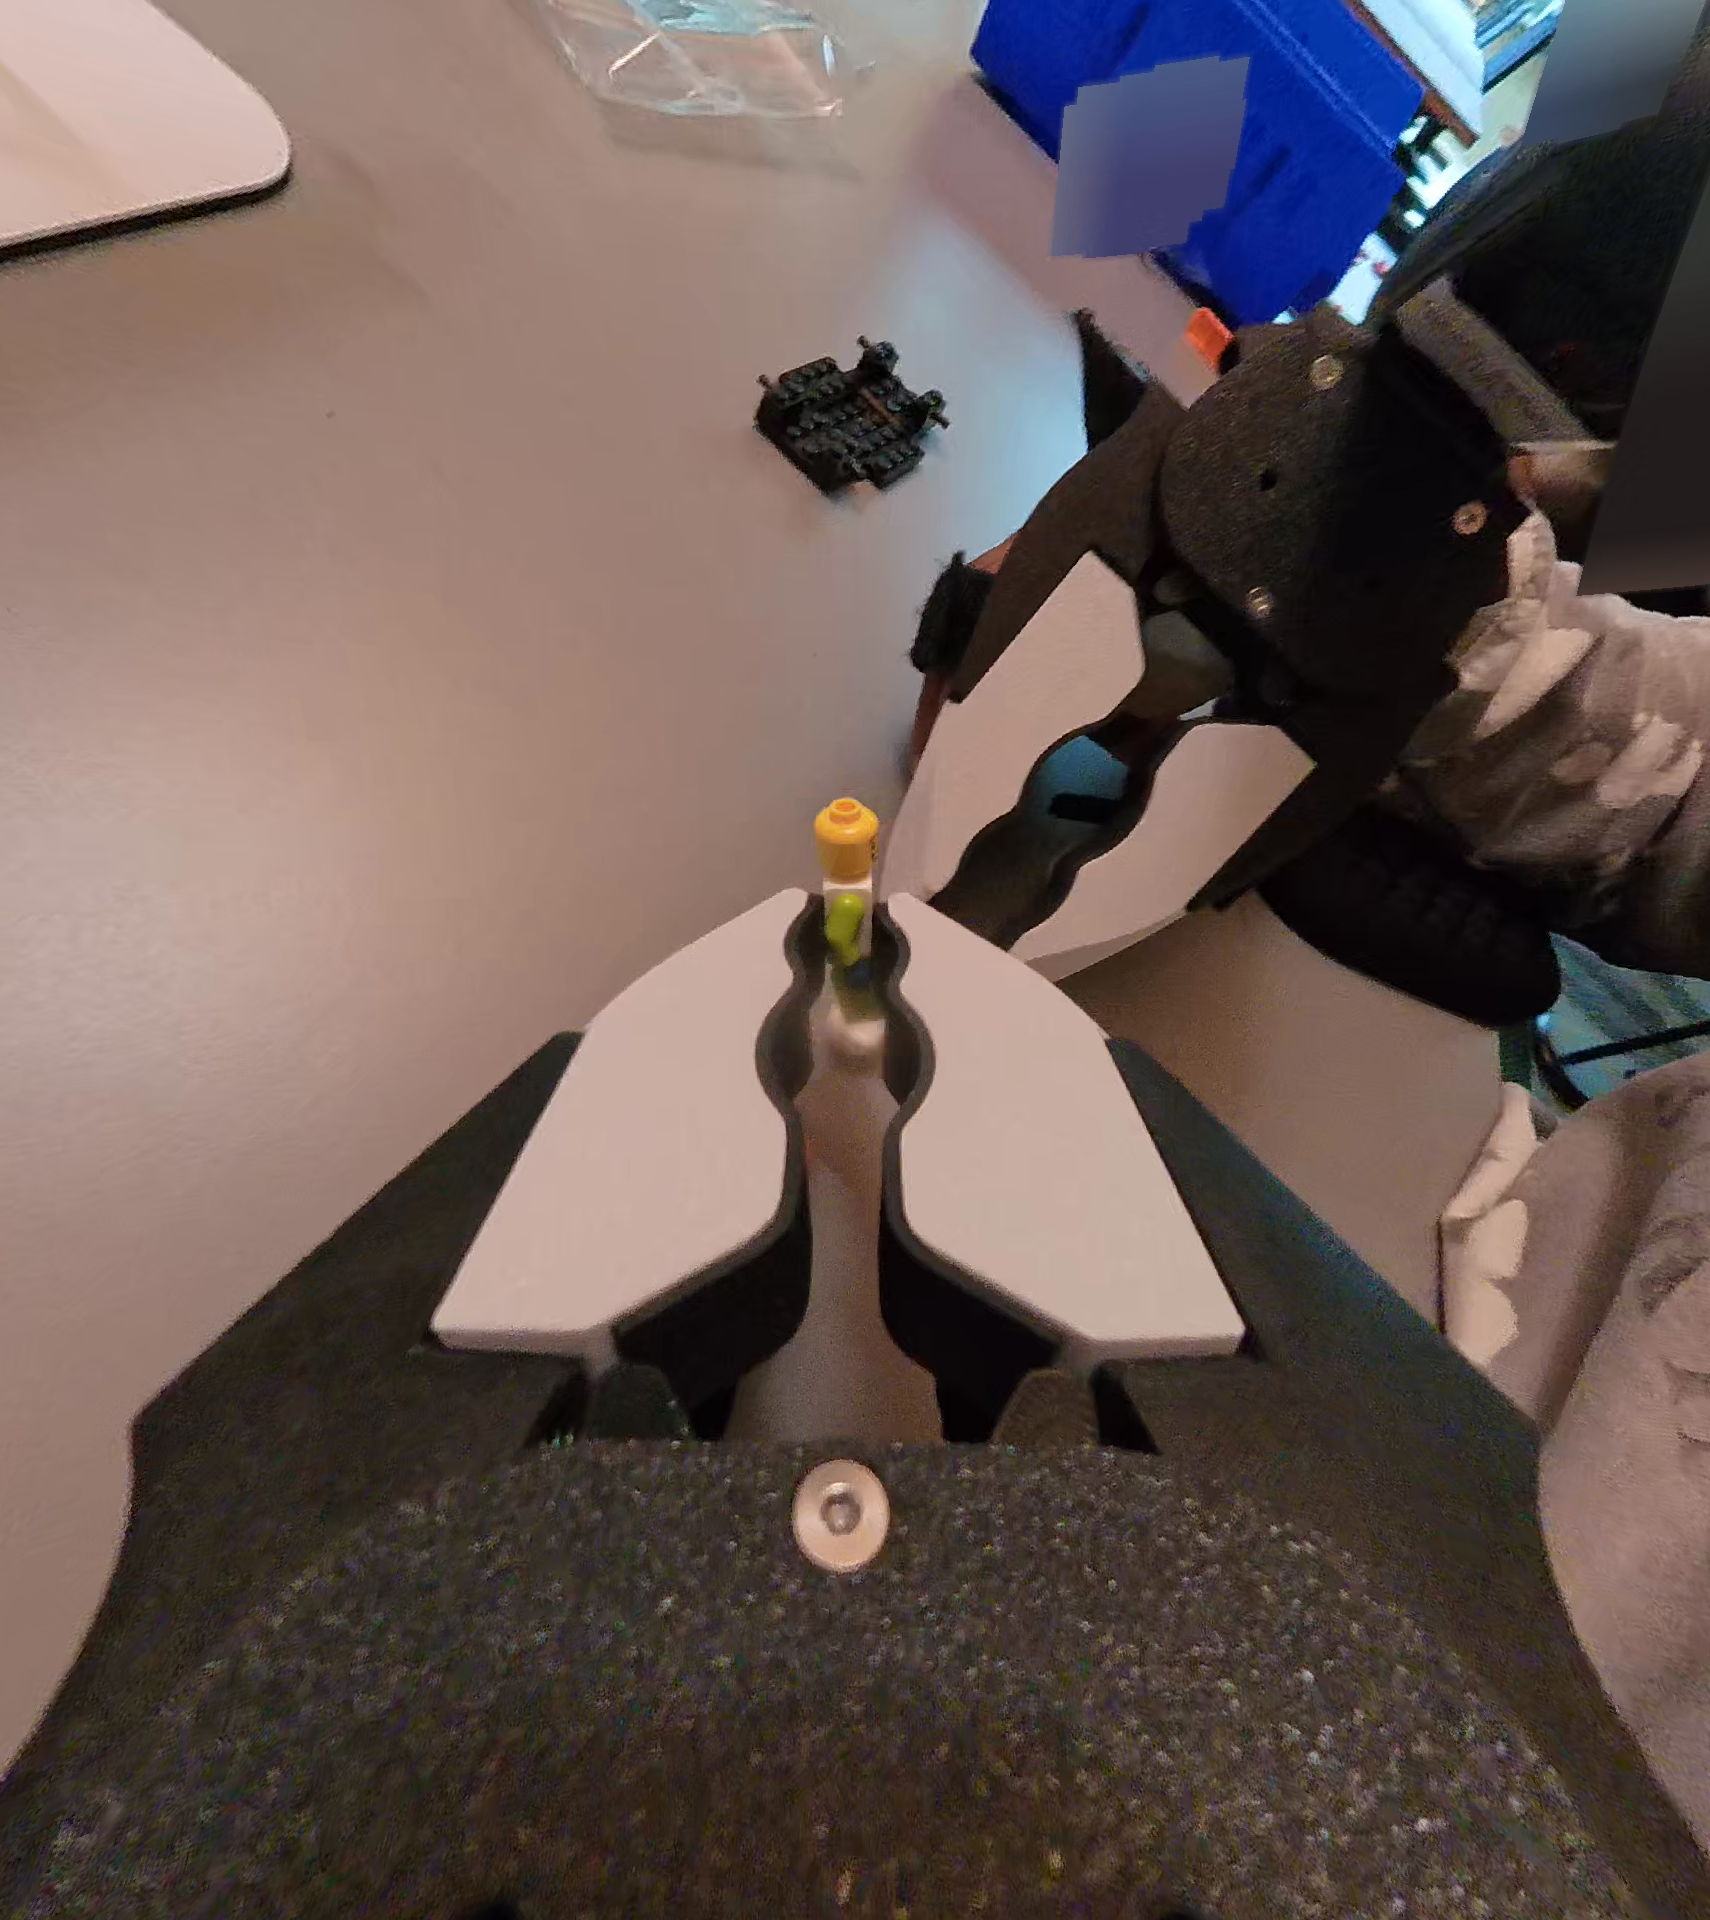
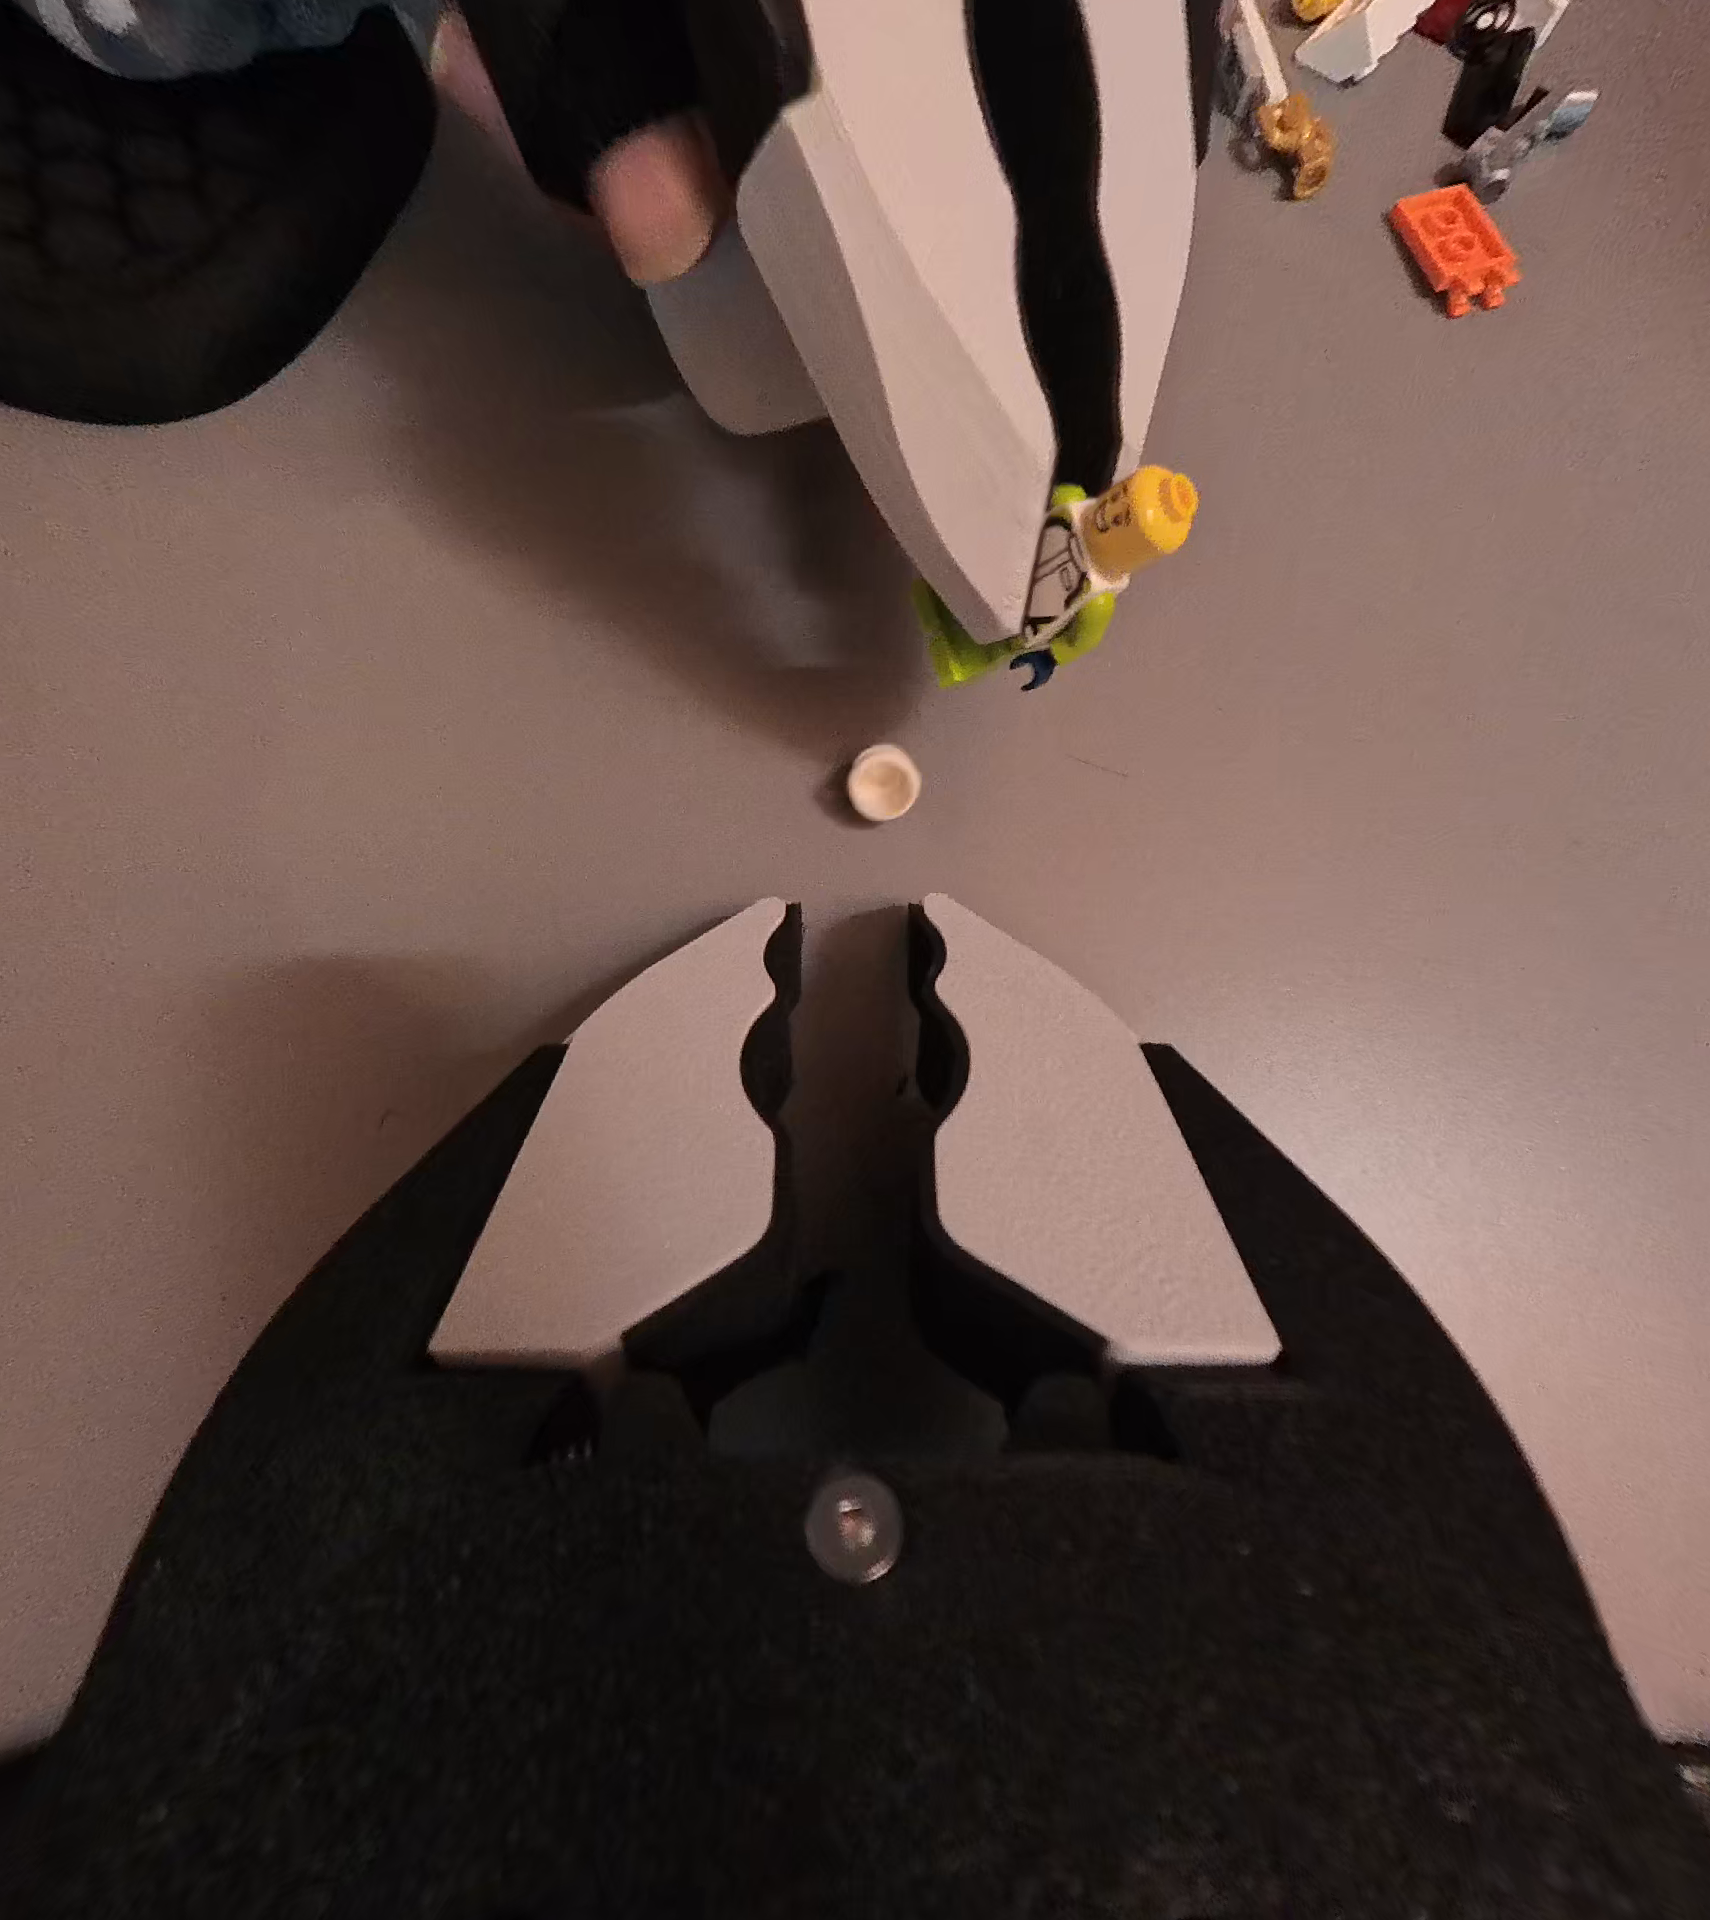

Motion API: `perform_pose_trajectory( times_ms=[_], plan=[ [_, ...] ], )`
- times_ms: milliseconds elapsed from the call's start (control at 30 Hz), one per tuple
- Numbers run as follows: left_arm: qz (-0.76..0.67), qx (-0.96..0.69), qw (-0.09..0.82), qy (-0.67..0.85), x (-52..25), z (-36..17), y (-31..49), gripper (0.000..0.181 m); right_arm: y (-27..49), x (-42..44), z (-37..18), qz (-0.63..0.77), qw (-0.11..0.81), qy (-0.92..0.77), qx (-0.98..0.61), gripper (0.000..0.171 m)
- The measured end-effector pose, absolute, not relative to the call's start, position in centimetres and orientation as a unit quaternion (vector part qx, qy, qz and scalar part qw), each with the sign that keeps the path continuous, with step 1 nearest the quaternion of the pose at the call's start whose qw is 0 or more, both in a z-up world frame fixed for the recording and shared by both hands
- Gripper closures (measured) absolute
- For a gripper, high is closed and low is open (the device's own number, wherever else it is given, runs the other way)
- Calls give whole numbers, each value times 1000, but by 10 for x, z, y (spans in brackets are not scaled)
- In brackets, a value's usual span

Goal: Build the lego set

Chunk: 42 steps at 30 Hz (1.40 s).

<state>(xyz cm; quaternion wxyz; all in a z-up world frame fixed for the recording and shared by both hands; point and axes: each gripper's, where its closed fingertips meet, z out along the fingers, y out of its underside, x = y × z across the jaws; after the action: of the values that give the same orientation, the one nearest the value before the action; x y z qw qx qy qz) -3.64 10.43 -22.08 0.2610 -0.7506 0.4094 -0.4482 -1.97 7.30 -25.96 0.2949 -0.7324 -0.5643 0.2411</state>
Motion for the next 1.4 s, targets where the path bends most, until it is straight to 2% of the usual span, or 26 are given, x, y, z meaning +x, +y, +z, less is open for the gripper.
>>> perform_pose_trajectory(
  times_ms=[200,633,1033,1167,1400],
  plan=[
    [-462,-743,274,399,-43,-210,111,173,81,-26,-243,267,324,-531,-736,148],
    [-450,-725,270,446,-41,-217,100,173,102,-18,-216,325,377,-446,-744,153],
    [-387,-707,283,520,-34,-218,81,173,88,-40,-192,413,357,-417,-727,153],
    [-379,-700,288,532,-35,-214,78,173,85,-44,-193,406,351,-426,-728,161],
    [-448,-680,242,528,-36,-202,60,173,69,-45,-182,436,340,-492,-672,161]
  ],
)
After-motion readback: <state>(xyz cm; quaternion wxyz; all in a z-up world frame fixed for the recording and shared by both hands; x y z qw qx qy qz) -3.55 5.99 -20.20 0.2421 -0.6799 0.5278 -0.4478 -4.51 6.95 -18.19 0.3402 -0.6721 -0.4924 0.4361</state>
